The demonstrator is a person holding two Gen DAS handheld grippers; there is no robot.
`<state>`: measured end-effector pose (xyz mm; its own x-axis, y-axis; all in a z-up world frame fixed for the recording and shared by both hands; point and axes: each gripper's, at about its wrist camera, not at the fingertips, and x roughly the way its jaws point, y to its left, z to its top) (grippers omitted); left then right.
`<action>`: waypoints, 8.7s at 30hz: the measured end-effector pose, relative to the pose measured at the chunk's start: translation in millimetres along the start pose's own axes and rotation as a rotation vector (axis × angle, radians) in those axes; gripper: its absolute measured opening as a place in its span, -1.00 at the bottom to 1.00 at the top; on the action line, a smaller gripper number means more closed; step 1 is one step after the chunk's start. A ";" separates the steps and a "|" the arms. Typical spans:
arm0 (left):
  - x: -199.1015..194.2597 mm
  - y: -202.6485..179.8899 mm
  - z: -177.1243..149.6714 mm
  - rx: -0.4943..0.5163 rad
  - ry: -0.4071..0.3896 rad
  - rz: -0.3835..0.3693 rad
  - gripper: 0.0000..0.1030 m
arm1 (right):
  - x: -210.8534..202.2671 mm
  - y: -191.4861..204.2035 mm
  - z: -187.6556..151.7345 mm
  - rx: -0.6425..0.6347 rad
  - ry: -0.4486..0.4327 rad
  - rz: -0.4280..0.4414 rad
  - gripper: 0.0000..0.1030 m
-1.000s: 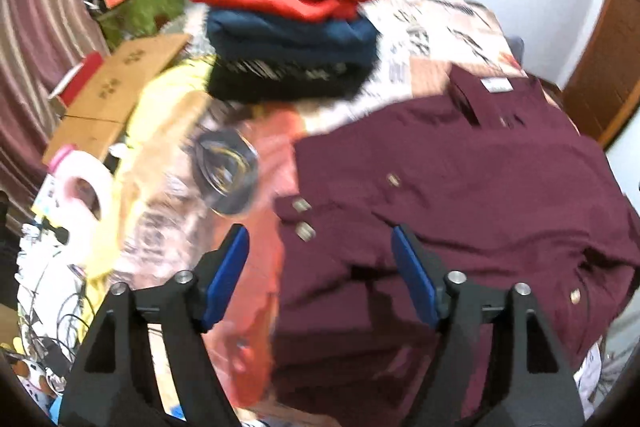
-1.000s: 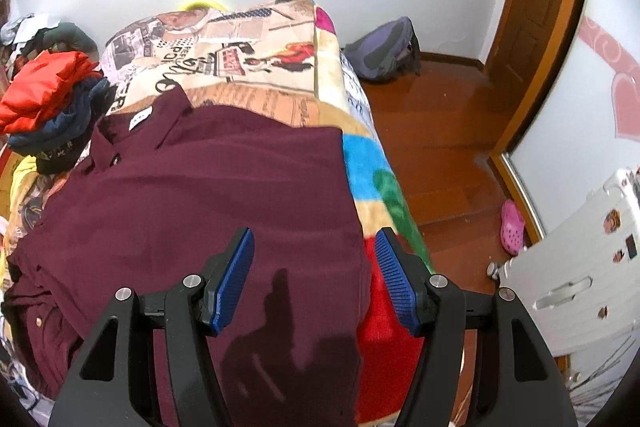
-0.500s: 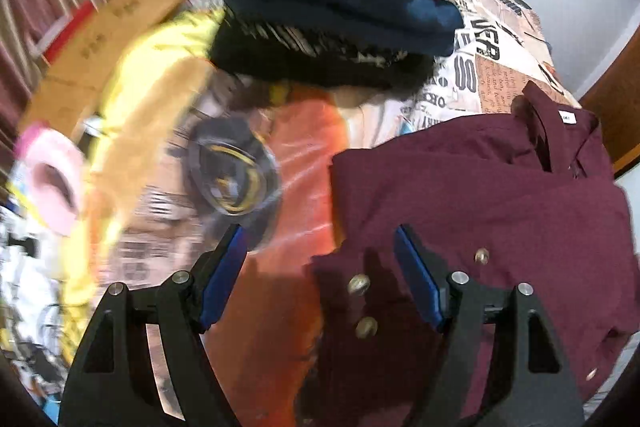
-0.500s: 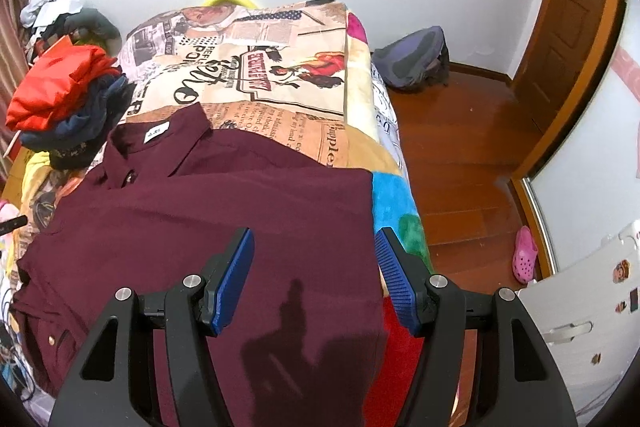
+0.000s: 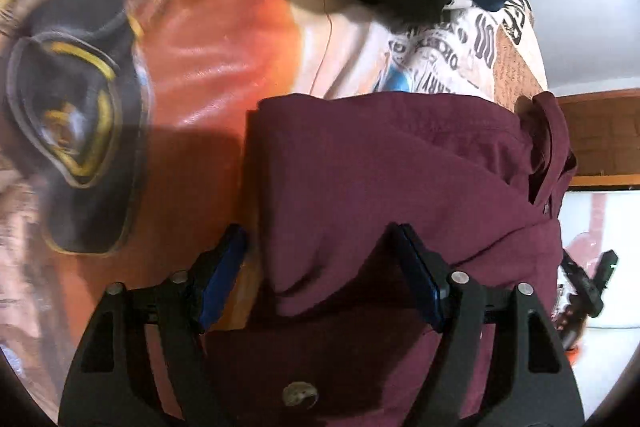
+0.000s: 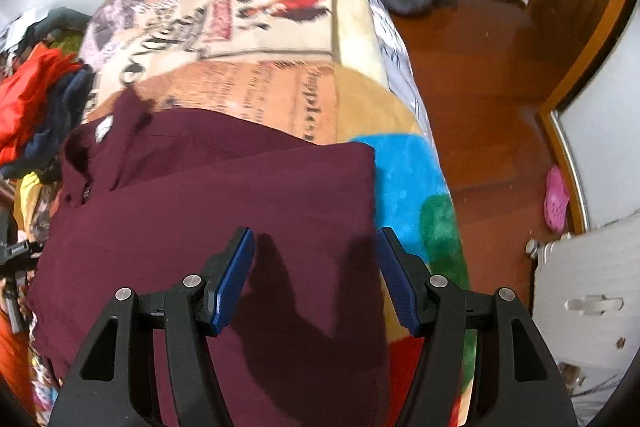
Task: Fold large clothes
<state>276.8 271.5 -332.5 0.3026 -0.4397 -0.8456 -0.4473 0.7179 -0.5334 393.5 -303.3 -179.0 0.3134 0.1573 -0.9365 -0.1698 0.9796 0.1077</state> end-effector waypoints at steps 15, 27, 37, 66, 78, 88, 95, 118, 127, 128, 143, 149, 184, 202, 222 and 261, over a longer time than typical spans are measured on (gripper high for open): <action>-33.1 -38.0 -18.0 0.159 -0.180 0.200 -0.85 | 13.7 -13.2 -6.5 0.180 -0.006 0.173 -0.45; -135.5 -136.9 -35.3 0.395 -0.457 0.293 -0.99 | -104.6 5.5 -12.8 0.088 -0.282 0.254 -0.89; -178.0 -202.6 -22.2 0.540 -0.588 0.287 -0.99 | -160.4 54.9 8.1 -0.080 -0.439 0.265 -0.90; -128.8 -167.9 46.1 0.438 -0.556 0.423 -0.93 | -49.4 5.3 32.4 0.041 -0.264 0.024 -0.85; -176.6 -169.5 -27.1 0.515 -0.634 0.416 -0.03 | -137.7 29.9 -21.1 -0.049 -0.404 -0.006 -0.19; -177.1 -140.9 -95.8 0.520 -0.614 0.411 0.60 | -173.1 36.9 -77.8 -0.052 -0.462 0.010 0.19; -137.8 -95.7 -124.8 0.446 -0.461 0.393 0.60 | -160.5 39.0 -119.0 -0.048 -0.434 -0.028 0.20; -47.0 -61.0 -161.9 0.286 -0.176 0.156 0.59 | -79.1 39.4 -203.1 0.157 -0.163 0.139 0.20; -57.4 -69.7 -162.9 0.311 -0.221 0.140 -0.26 | -65.2 50.0 -199.9 0.154 -0.154 0.226 -0.31; -60.4 -69.9 -162.6 0.316 -0.226 0.133 -0.32 | -68.7 50.7 -198.5 0.148 -0.170 0.227 -0.40; -179.9 -141.4 -147.1 0.415 -0.530 -0.086 -0.71 | -169.5 55.0 -142.9 0.060 -0.502 0.308 -0.83; -205.3 -185.4 -114.5 0.485 -0.631 -0.116 -0.71 | -177.3 52.6 -85.3 0.050 -0.592 0.292 -0.83; -65.1 -276.4 46.0 0.560 -0.584 0.264 0.30 | -63.0 47.4 45.9 0.029 -0.325 0.095 -0.43; -13.4 -264.6 -59.1 0.711 -0.393 0.297 0.55 | -62.9 115.1 -26.2 -0.253 -0.310 0.008 0.27; -89.5 -161.3 -74.6 0.378 -0.537 0.261 0.55 | -71.4 165.5 -53.8 -0.335 -0.359 0.008 0.27; -29.2 -116.5 -11.1 -0.151 -0.485 -0.155 -0.60 | -33.3 184.6 -53.5 -0.293 -0.240 0.049 0.34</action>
<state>310.8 194.7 -246.0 0.7135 -0.2090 -0.6687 -0.4714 0.5629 -0.6789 301.7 -134.4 -145.8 0.5018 0.2622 -0.8243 -0.4396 0.8980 0.0181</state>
